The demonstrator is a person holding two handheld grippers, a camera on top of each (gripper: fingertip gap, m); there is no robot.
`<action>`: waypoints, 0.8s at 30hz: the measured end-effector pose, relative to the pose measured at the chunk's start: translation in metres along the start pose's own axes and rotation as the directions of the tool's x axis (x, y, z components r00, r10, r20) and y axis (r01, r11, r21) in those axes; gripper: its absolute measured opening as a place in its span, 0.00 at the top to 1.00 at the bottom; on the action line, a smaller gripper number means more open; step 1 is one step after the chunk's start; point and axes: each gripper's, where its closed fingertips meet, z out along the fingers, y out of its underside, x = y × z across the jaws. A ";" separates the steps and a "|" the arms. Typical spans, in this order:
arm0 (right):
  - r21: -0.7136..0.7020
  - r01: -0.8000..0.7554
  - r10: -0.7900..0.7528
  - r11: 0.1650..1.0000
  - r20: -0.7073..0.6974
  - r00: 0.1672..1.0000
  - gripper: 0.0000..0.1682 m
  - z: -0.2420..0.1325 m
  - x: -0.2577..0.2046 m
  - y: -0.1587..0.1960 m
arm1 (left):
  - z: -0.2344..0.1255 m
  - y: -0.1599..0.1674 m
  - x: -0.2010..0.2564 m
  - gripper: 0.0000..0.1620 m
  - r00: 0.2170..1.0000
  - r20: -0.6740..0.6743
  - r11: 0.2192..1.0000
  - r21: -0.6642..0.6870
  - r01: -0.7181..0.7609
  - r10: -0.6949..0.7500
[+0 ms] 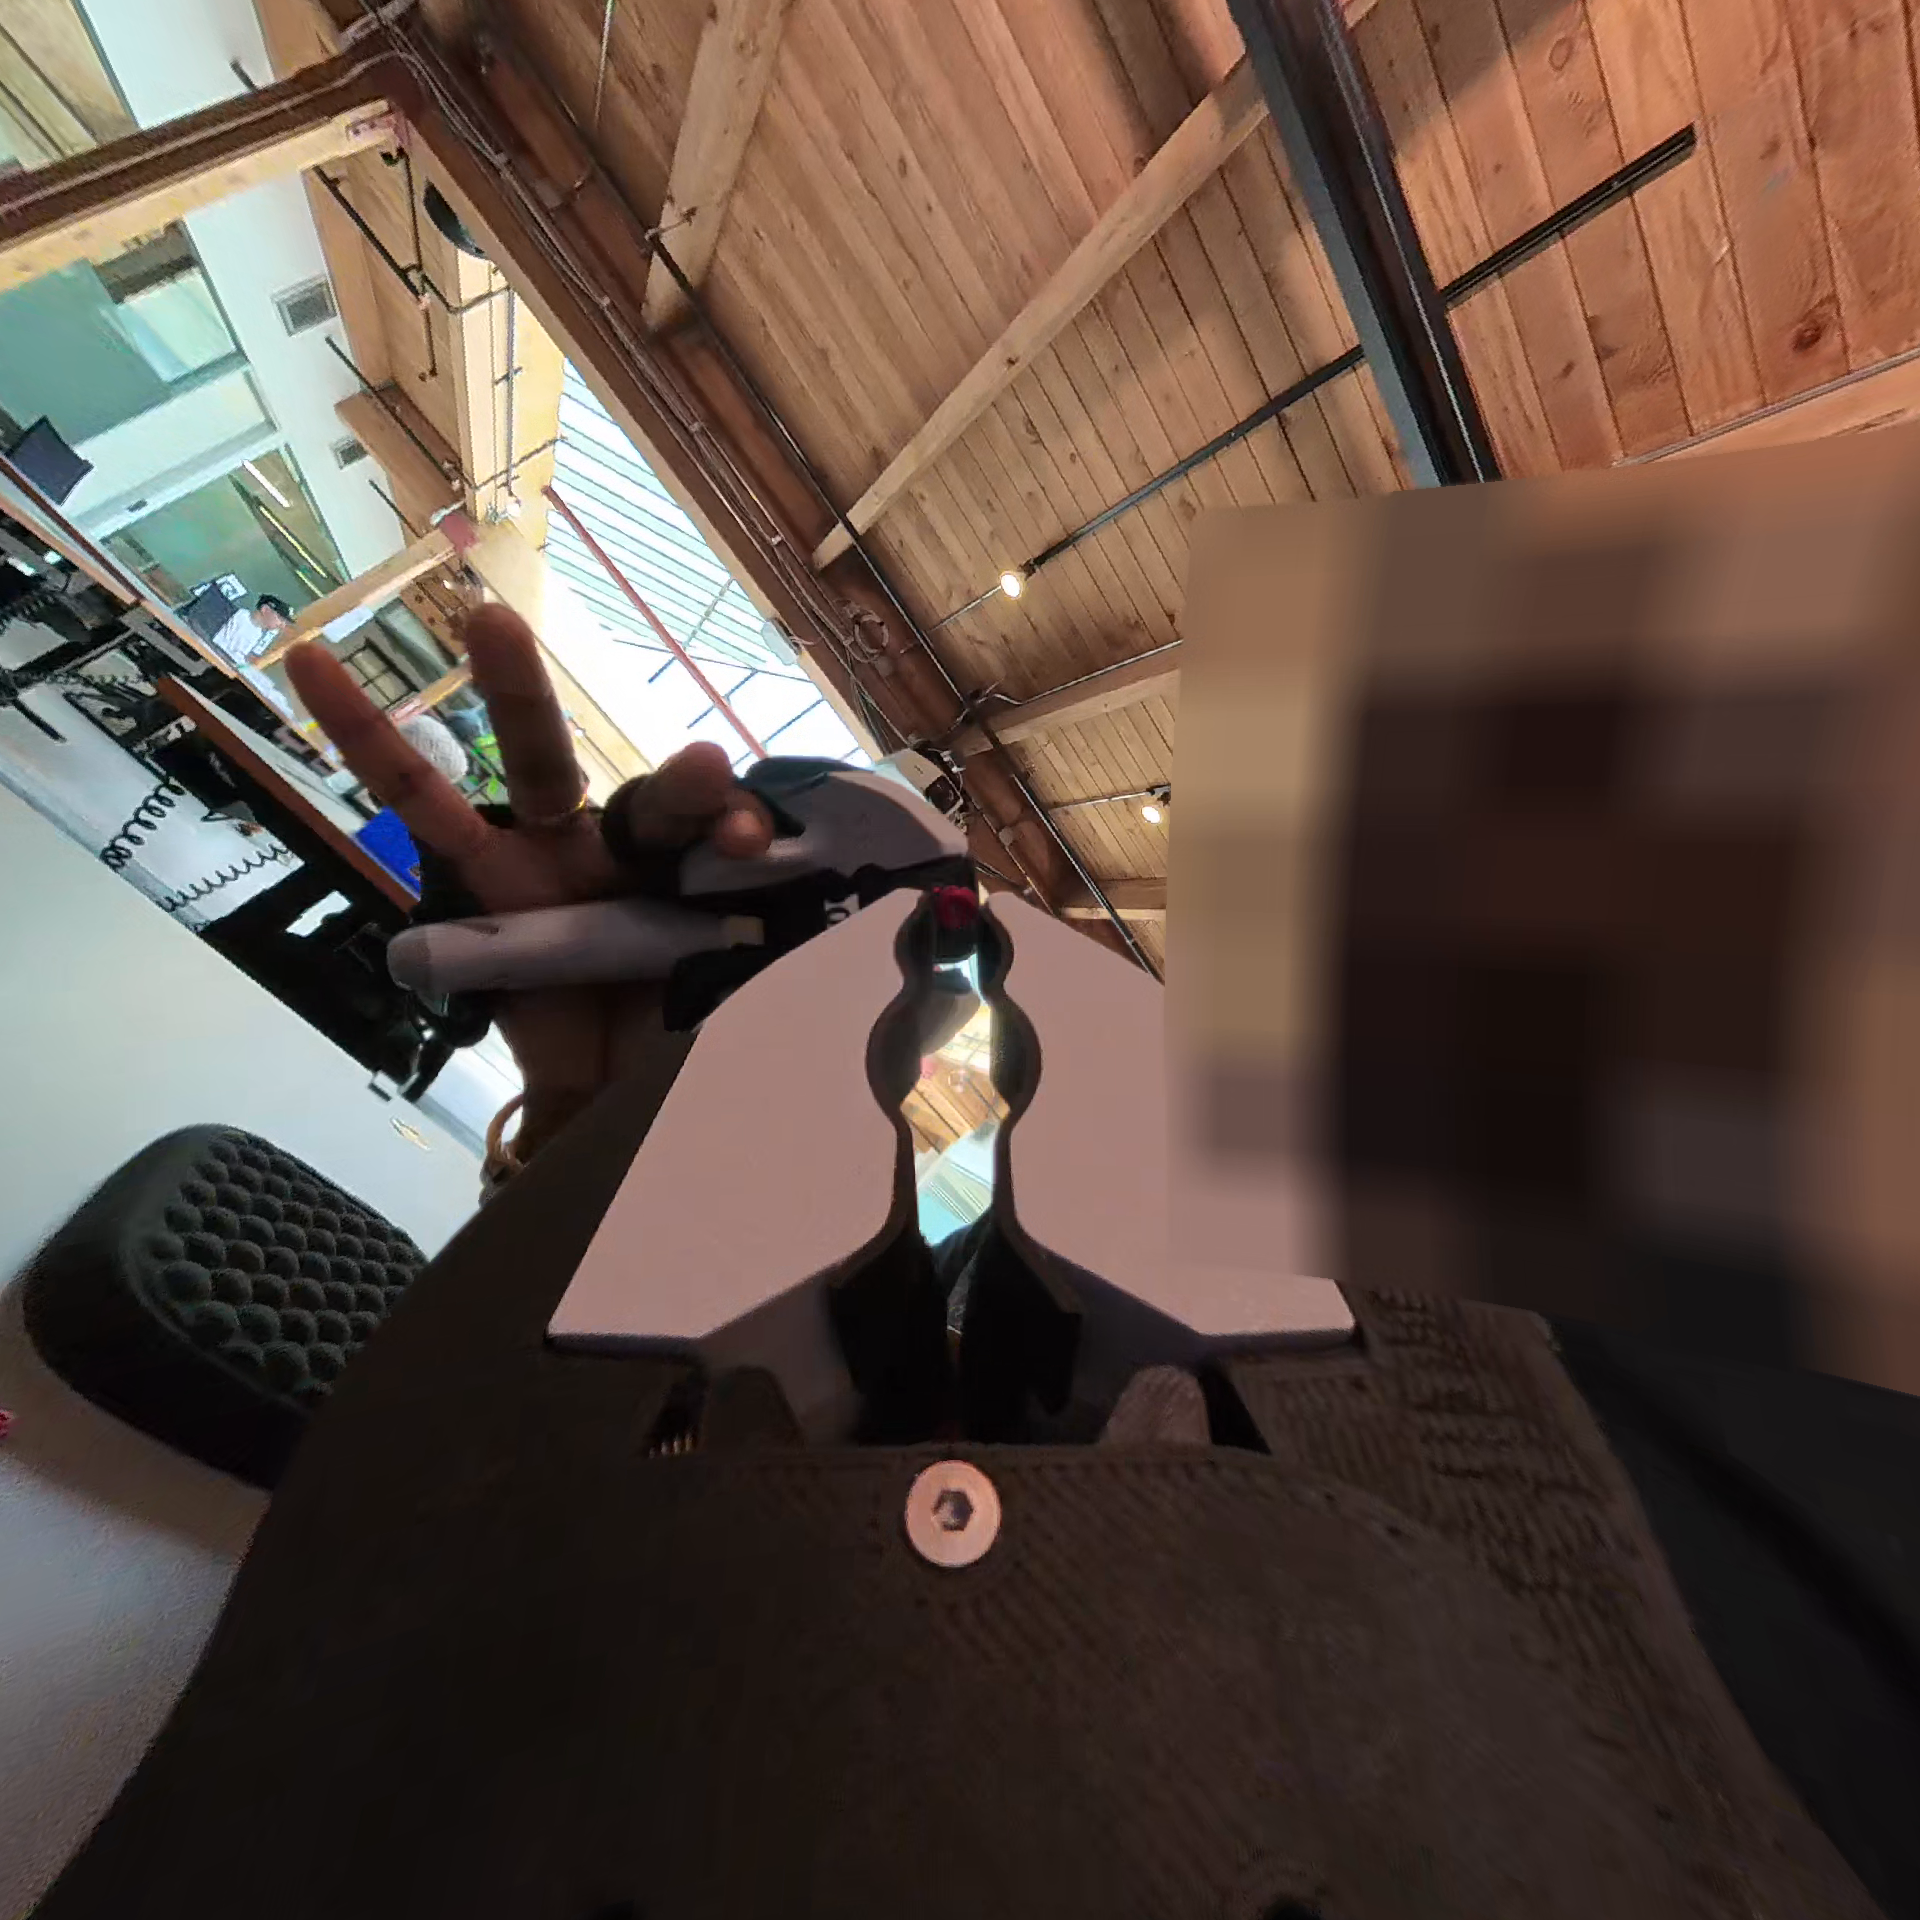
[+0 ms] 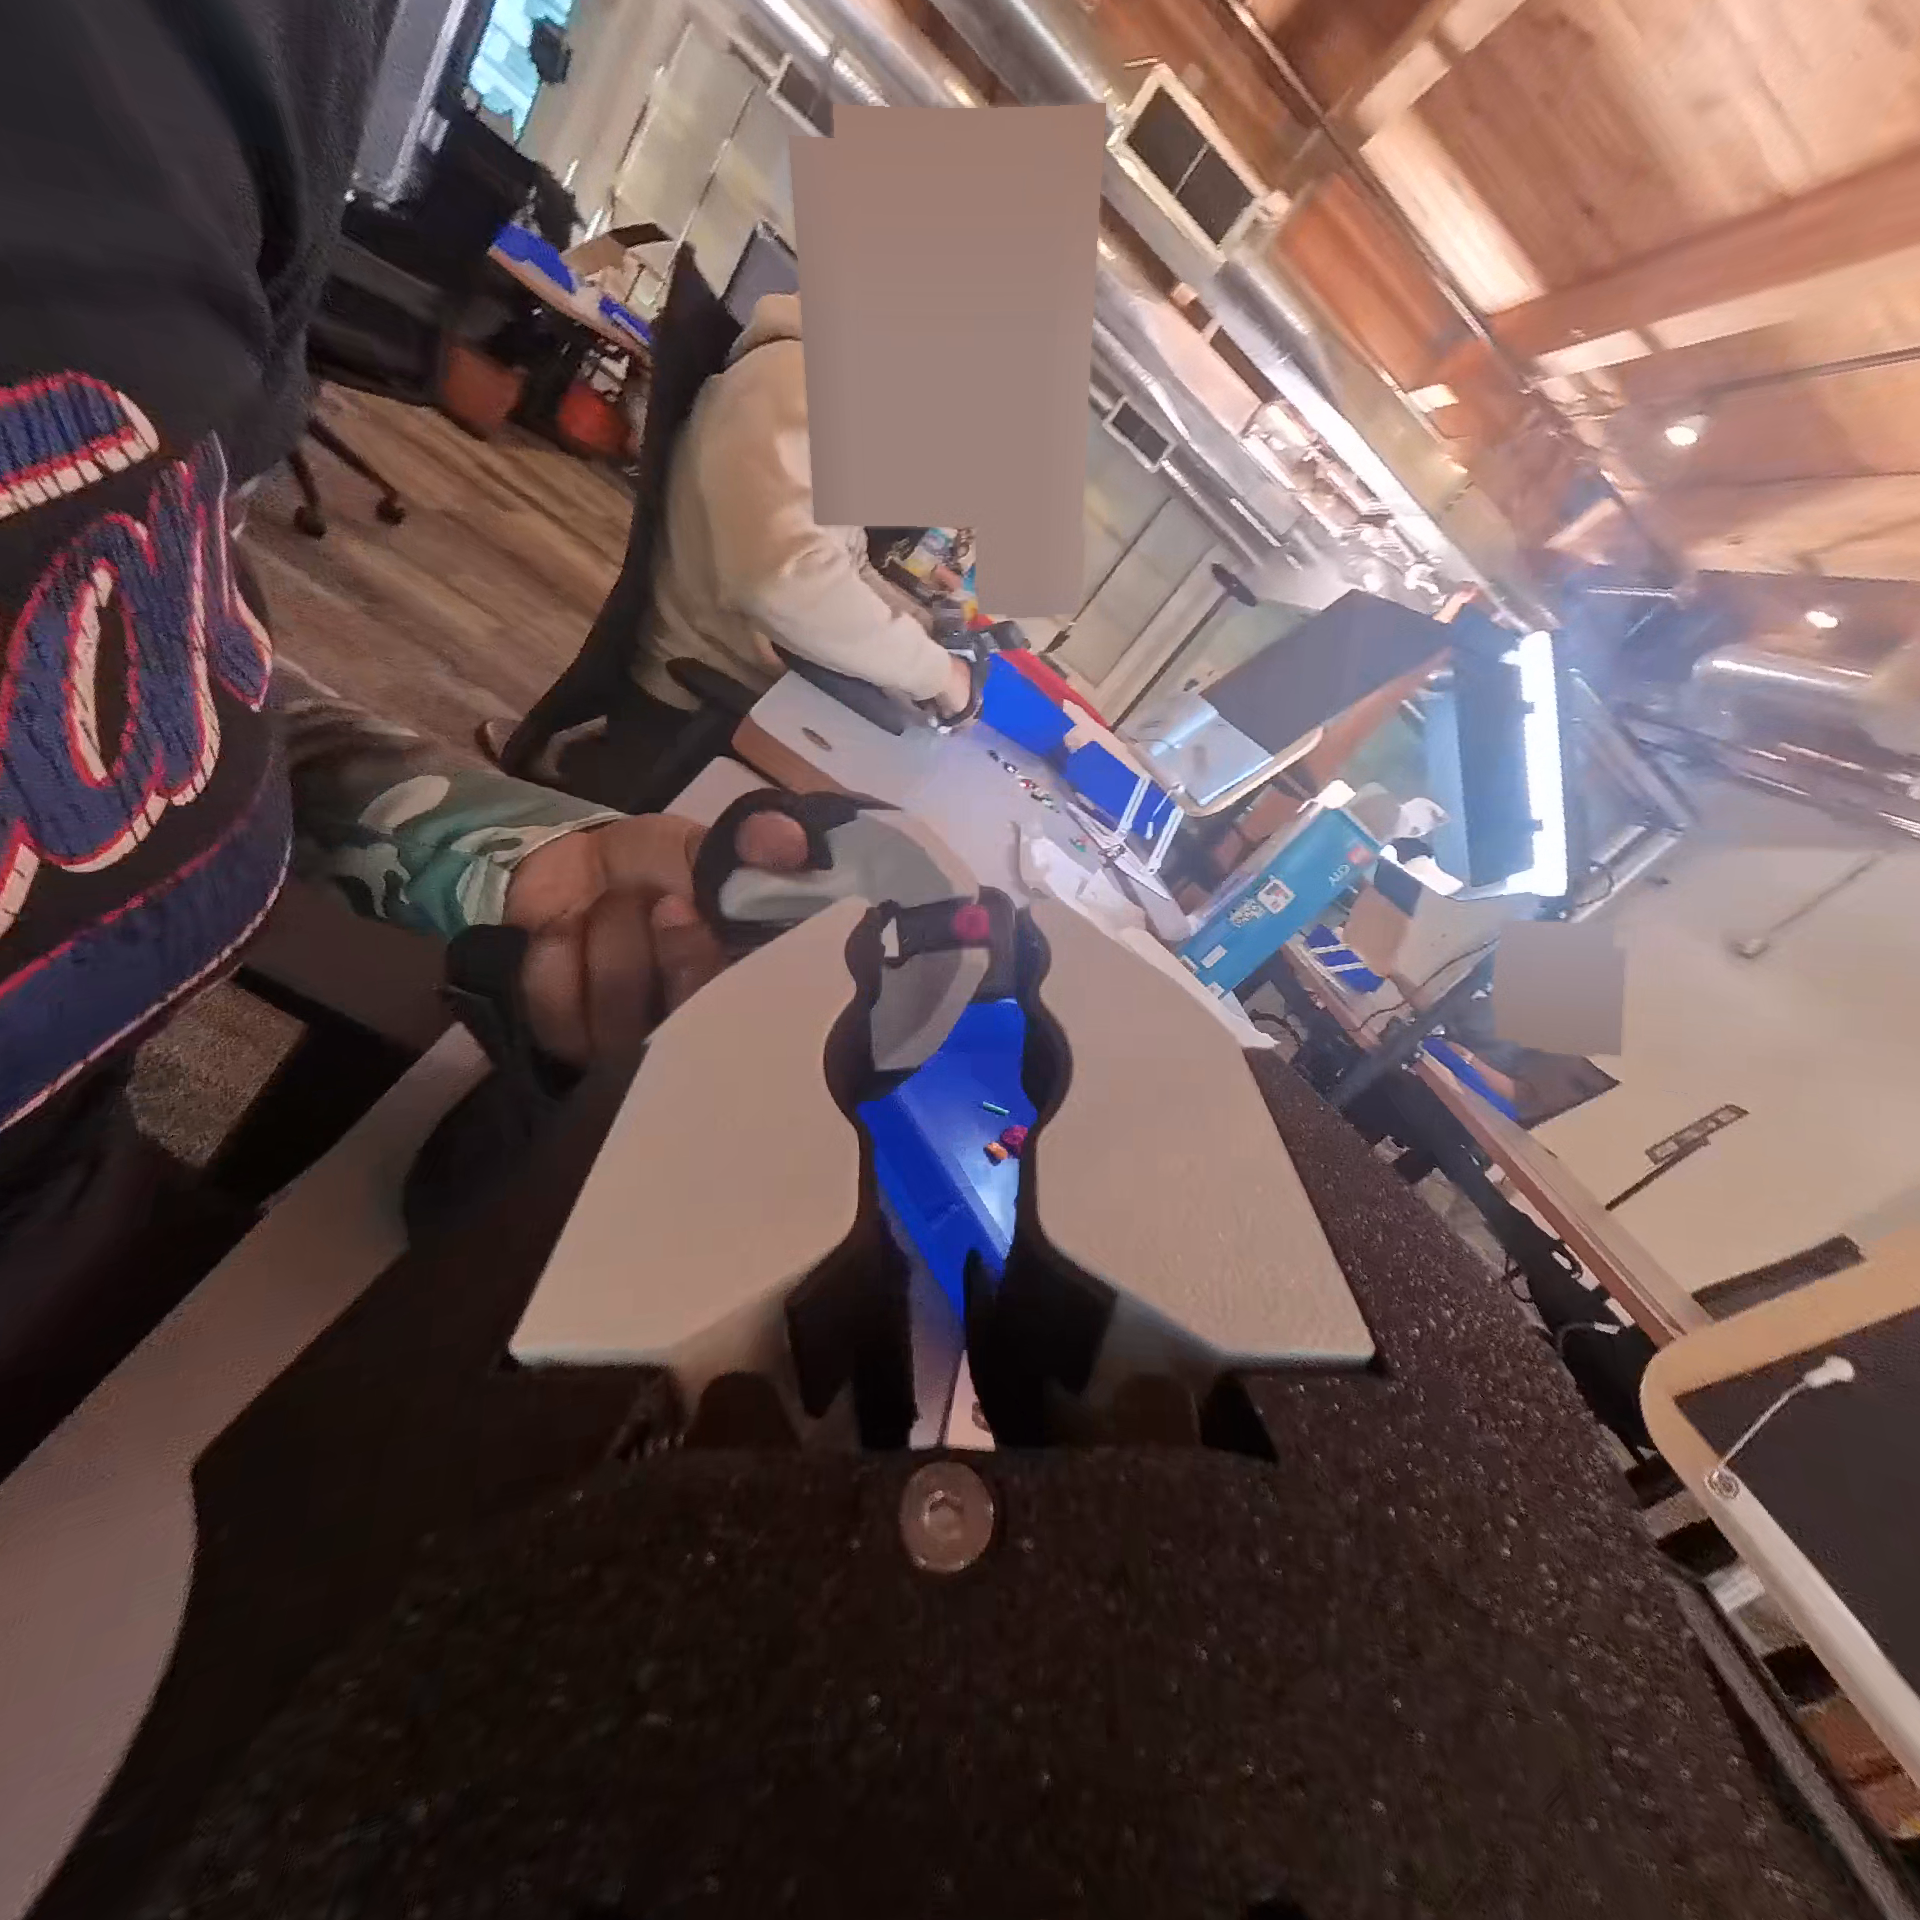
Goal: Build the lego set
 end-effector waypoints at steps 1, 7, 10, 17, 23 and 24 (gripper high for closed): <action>-0.010 0.011 -0.011 1.000 0.020 1.000 0.87 0.001 0.000 -0.001 | 0.001 0.003 -0.002 0.95 1.000 0.001 1.000 -0.005 0.009 -0.009; -0.120 0.017 -0.003 0.993 0.110 0.994 0.91 -0.001 -0.009 0.013 | 0.009 0.017 -0.008 0.95 0.999 0.002 0.997 -0.057 0.051 -0.051; -0.134 0.020 -0.004 0.991 0.120 0.993 0.95 -0.004 -0.011 0.013 | 0.010 0.022 -0.011 0.95 0.999 0.009 0.995 -0.089 0.045 -0.044; -0.154 0.033 -0.013 0.988 0.130 0.991 0.94 -0.006 -0.013 0.015 | 0.009 0.023 -0.019 0.95 0.998 0.042 0.994 -0.104 0.041 -0.037; -0.177 0.043 -0.020 0.983 0.129 0.991 0.96 -0.006 -0.013 0.020 | 0.009 0.023 -0.022 0.95 0.998 0.035 0.993 -0.105 0.061 -0.058; -0.177 0.043 -0.021 0.983 0.128 0.992 0.95 -0.006 -0.013 0.021 | 0.009 0.023 -0.023 0.95 0.998 0.035 0.992 -0.105 0.063 -0.060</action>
